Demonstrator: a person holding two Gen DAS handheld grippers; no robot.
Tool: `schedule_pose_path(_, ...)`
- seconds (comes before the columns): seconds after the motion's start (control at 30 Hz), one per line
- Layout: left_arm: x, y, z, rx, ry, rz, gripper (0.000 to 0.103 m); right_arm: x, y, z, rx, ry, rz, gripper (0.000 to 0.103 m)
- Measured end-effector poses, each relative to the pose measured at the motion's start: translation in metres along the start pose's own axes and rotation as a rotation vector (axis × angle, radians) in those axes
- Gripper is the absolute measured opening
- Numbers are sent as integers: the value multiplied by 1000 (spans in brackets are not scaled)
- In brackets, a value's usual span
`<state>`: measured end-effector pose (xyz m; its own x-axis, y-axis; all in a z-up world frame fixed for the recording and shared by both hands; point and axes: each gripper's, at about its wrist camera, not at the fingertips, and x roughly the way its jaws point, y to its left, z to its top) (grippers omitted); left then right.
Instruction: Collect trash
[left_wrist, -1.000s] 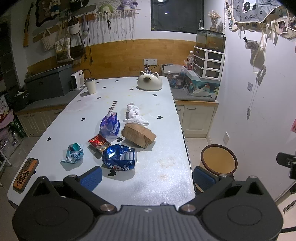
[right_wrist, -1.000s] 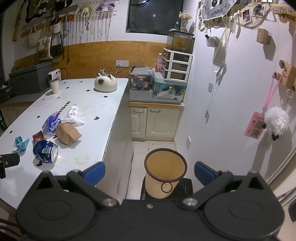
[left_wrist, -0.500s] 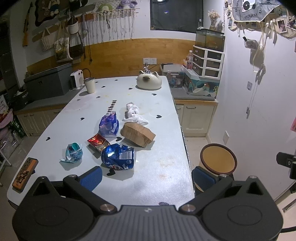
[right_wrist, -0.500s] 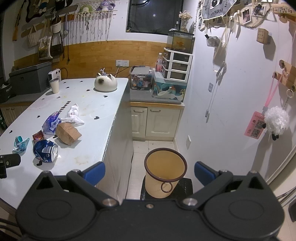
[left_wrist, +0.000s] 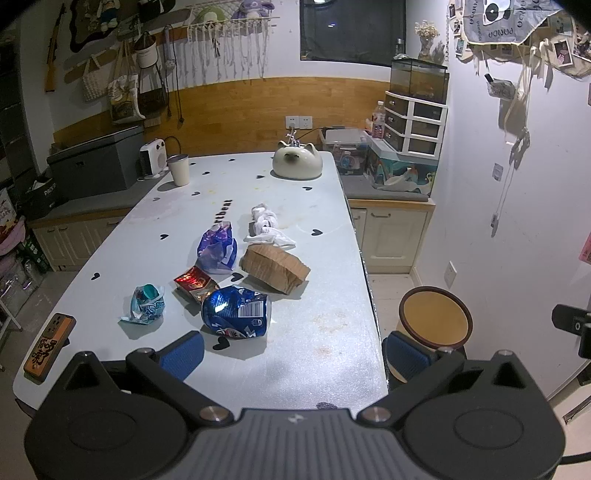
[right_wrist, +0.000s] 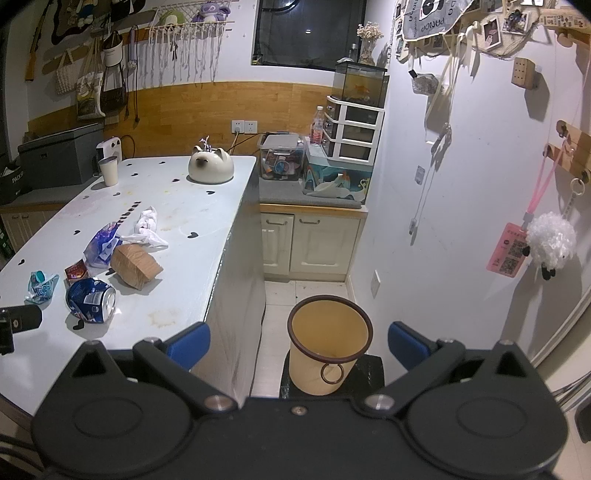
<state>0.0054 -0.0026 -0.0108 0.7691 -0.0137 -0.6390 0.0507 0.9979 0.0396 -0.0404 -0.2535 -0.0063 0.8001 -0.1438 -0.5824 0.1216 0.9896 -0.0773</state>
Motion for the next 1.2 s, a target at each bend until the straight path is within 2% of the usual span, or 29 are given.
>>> schedule_pose_path(0.5,2,-1,1,-7,0,8,103,6,-2,-4,-6,-1,11,103)
schedule_pose_path(0.63,2,-4,6,-33,-10,39,103,9,-6,1,-18,-4,27,103)
schedule_pose_path(0.83,6,-8,21,-92,-19,113,103,25,-17,19,-62,-30,69,103)
schedule_pose_path(1.07,10,1,31,-209,-21,247,103,64,-19,51,-136,-36,183,103)
schedule_pose_path(1.2,9,16,31,-265,-28,320,103,86,-7,67,-191,-55,261,103)
